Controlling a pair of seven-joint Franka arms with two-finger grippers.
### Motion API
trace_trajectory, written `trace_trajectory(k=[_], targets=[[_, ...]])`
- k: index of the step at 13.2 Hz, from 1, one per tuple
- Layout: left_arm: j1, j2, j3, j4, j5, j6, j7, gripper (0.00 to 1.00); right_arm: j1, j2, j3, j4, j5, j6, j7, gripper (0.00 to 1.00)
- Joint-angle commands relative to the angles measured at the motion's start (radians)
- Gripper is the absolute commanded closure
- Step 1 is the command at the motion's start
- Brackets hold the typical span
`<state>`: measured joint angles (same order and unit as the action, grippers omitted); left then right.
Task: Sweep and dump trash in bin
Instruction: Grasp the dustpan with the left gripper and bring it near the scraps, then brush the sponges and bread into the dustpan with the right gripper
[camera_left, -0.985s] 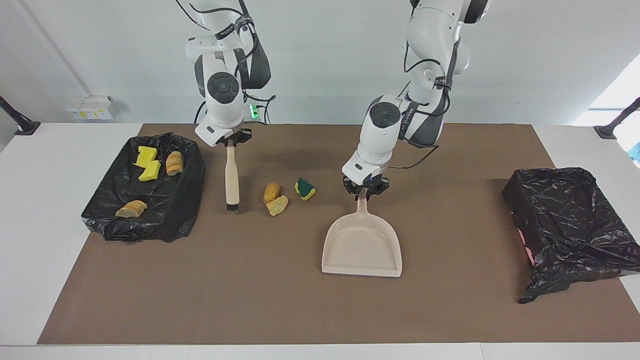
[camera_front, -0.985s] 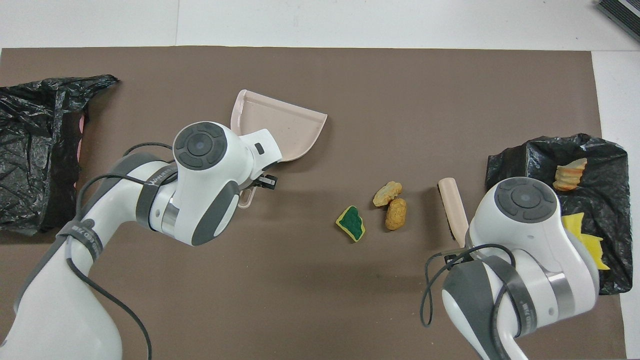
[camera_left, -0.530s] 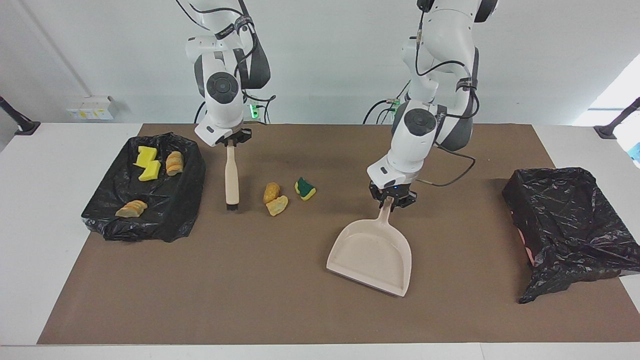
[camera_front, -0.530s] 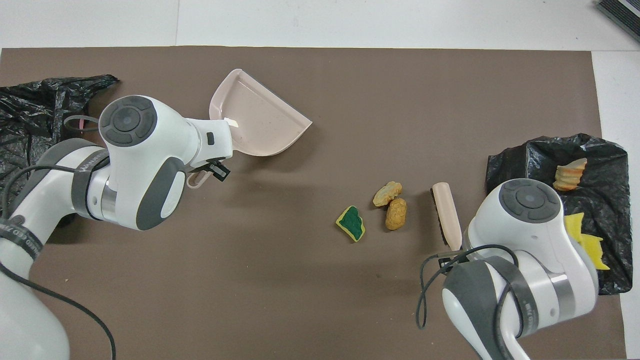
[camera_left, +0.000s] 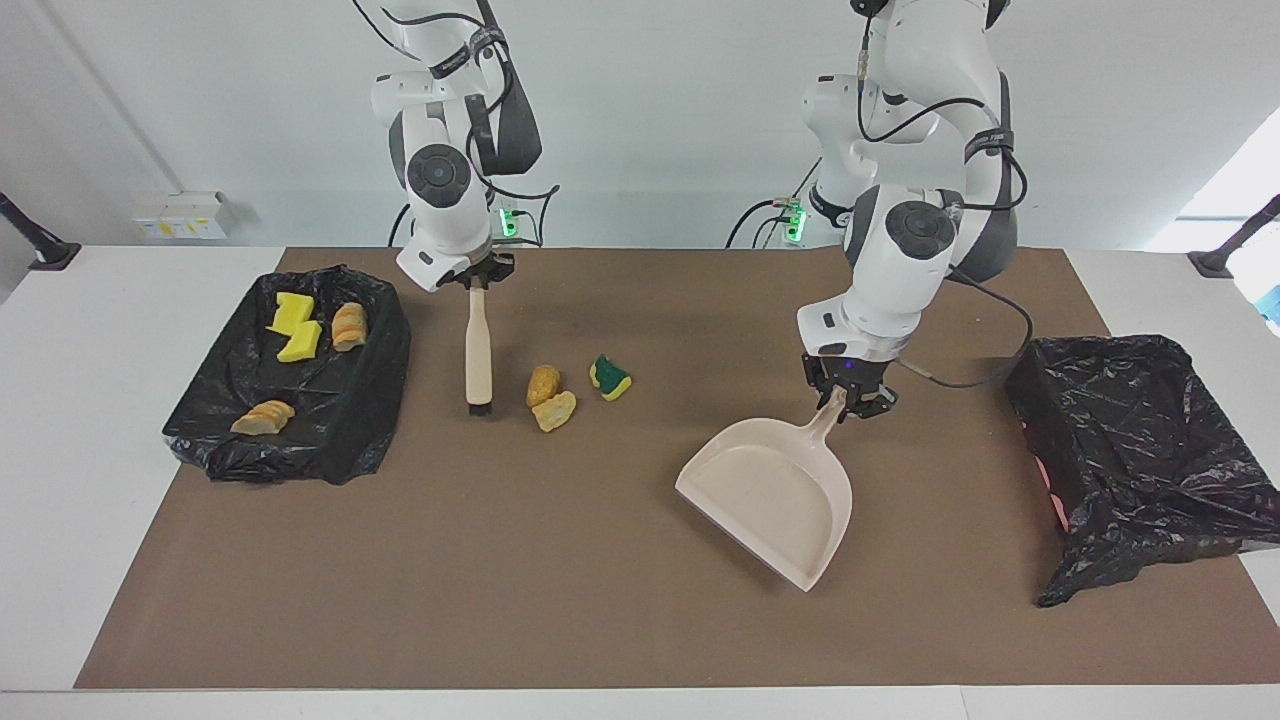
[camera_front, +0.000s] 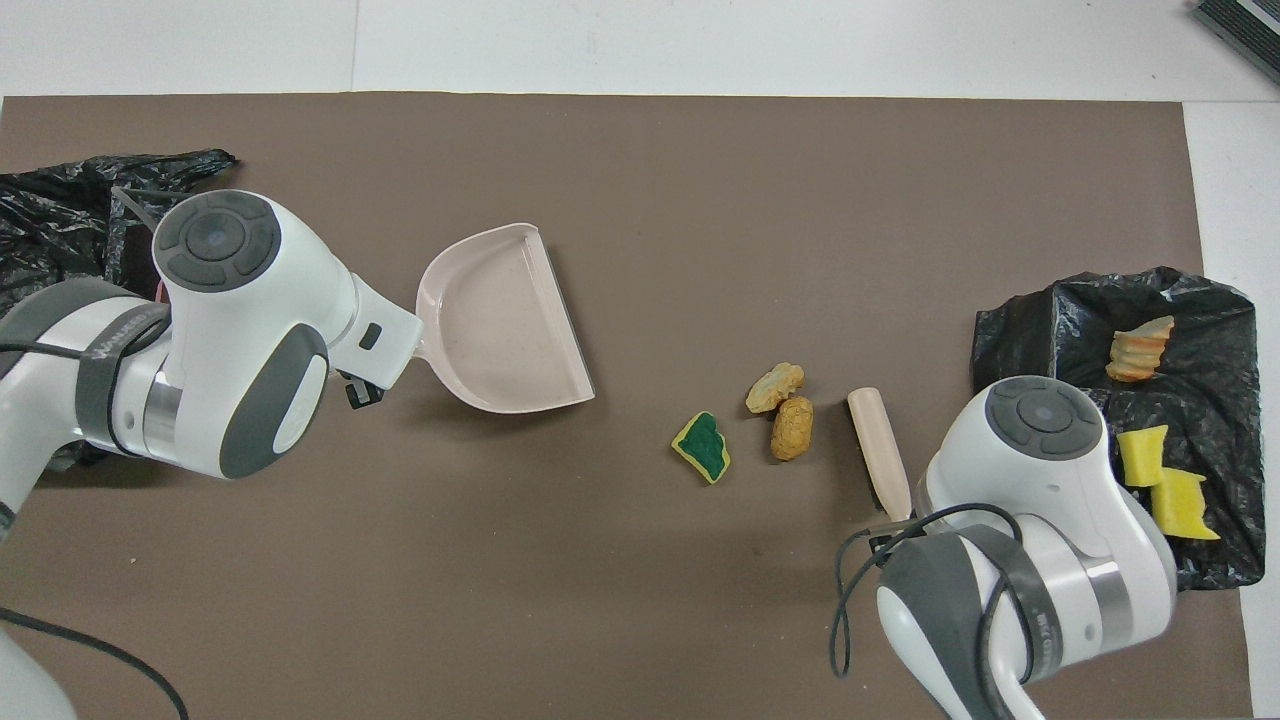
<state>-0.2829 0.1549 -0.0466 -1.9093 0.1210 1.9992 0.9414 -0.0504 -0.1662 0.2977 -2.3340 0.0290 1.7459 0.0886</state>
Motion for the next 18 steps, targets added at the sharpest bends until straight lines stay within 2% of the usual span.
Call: trace_trajectory(k=[1, 4, 6, 8, 10, 14, 16, 18], targets=[[-0.059, -0.119, -0.001, -0.160, 0.072, 0.013, 0.034, 1.00, -0.048, -0.041, 0.003, -0.036, 0.012, 0.023, -0.124, 1.00], [-0.117, -0.175, -0.002, -0.246, 0.074, 0.042, -0.004, 1.00, -0.022, -0.041, 0.004, -0.050, 0.022, 0.037, -0.106, 1.00], [-0.182, -0.204, -0.004, -0.286, 0.074, 0.056, -0.120, 1.00, 0.017, -0.041, 0.004, -0.050, 0.031, 0.066, -0.081, 1.00], [-0.229, -0.199, -0.004, -0.300, 0.074, 0.075, -0.182, 1.00, 0.062, -0.026, 0.004, -0.053, 0.055, 0.072, -0.037, 1.00], [-0.240, -0.176, -0.004, -0.301, 0.074, 0.114, -0.274, 1.00, 0.130, -0.004, 0.006, -0.053, 0.080, 0.127, 0.028, 1.00], [-0.279, -0.141, -0.006, -0.301, 0.072, 0.156, -0.282, 1.00, 0.272, 0.085, 0.006, -0.028, 0.297, 0.260, 0.127, 1.00], [-0.272, -0.132, -0.007, -0.301, 0.072, 0.211, -0.276, 1.00, 0.302, 0.099, 0.008, 0.002, 0.423, 0.262, 0.131, 1.00], [-0.272, -0.129, -0.007, -0.301, 0.072, 0.240, -0.228, 1.00, 0.314, 0.120, 0.008, 0.041, 0.489, 0.259, 0.138, 1.00]])
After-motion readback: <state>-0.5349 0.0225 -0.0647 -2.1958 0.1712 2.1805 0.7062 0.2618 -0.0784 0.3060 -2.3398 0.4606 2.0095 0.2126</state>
